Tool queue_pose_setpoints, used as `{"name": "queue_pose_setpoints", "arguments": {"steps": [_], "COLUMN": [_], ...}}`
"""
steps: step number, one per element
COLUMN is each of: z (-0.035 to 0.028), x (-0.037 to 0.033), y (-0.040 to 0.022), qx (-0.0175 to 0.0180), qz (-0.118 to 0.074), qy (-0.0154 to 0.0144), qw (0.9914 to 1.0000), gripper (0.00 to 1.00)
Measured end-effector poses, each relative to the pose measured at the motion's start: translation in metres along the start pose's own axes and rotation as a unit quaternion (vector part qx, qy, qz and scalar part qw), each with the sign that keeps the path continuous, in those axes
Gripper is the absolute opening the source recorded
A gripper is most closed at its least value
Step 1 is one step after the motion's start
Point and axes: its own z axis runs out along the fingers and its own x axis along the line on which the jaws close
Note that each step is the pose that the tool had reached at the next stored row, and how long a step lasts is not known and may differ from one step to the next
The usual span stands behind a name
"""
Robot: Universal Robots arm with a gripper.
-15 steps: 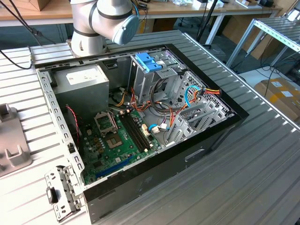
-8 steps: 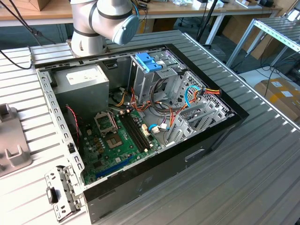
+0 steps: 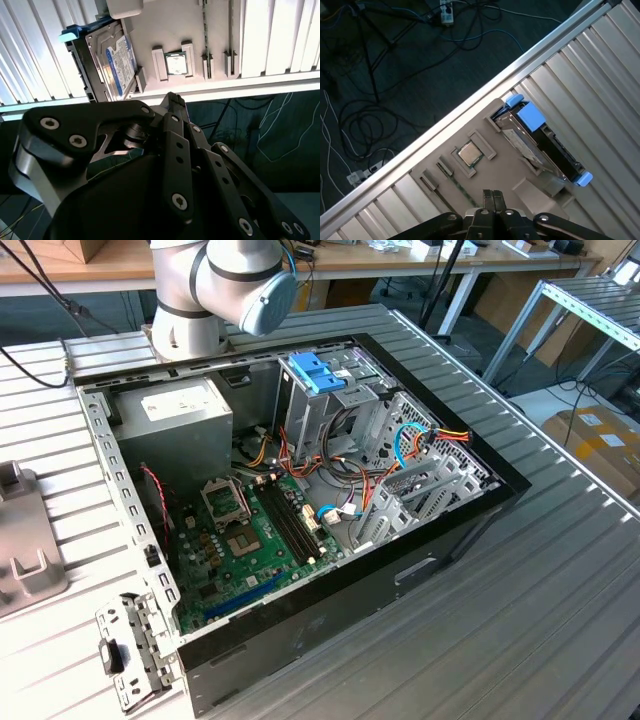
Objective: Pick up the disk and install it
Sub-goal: 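Pick up the disk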
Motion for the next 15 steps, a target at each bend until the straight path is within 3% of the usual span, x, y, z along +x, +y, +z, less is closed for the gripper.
{"name": "queue_pose_setpoints", "arguments": {"steps": [15], "z": [0.0], "x": [0.0], "y": [0.0], "qx": [-0.0011], "qz": [-0.045], "qy": [0.002], "qw": [0.99897], "gripper": [0.11]}}
